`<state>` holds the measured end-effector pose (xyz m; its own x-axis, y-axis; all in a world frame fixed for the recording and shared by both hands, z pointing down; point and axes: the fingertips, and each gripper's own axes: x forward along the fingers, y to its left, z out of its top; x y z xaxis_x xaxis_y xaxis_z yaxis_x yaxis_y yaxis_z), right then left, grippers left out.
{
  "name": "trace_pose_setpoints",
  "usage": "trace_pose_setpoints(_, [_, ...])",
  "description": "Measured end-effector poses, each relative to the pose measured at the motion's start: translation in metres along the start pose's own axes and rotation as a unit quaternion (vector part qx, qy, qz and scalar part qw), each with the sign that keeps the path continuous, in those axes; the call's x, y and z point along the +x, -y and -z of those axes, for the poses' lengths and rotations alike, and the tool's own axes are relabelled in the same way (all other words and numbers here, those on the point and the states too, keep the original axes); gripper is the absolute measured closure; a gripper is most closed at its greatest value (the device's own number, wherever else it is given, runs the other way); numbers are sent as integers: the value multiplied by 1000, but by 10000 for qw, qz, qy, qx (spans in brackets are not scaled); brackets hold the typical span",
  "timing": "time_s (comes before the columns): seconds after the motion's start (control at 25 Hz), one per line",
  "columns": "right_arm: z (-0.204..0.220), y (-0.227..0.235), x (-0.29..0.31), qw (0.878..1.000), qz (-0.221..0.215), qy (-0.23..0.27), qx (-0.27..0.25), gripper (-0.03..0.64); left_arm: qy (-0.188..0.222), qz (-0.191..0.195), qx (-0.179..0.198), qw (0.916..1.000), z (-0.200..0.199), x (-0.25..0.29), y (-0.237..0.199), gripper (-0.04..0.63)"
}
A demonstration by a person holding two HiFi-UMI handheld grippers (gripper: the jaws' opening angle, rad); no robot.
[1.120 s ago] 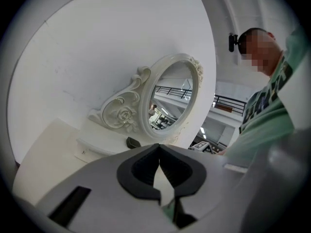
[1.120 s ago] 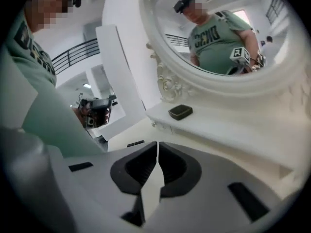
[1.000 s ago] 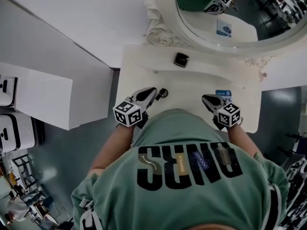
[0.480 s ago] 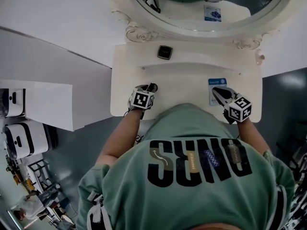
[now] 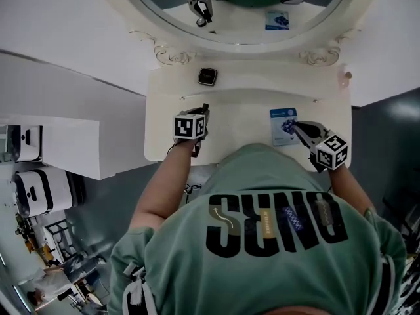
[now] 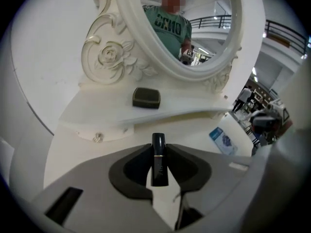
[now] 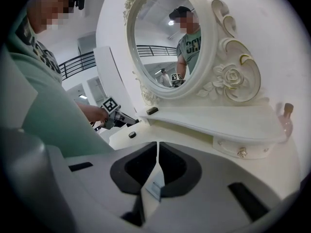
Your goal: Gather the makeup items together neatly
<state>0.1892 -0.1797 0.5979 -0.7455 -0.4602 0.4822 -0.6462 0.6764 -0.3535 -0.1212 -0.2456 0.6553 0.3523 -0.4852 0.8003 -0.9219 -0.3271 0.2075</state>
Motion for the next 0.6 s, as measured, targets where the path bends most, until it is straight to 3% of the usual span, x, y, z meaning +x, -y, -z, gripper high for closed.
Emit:
trace_pose_setpoints(0.12, [3,10,-18,10000,-17,56,-22,611,265,167,65,9995,-52,10,36,494])
trace_pose_setpoints(0.28, [9,23,-47,9998,57,194,84,611,330,135,78,9993,-103,38,64,494])
trace_pose_setpoints(0.52, [33,41,-97,9986,358,297,264,611,137,-237,-311,9991,-134,80,64,494])
trace_pose_setpoints(0.6, [42,47,-112,9976,480,332,359,611,72,-396,-289,9988,-139,88,62,494])
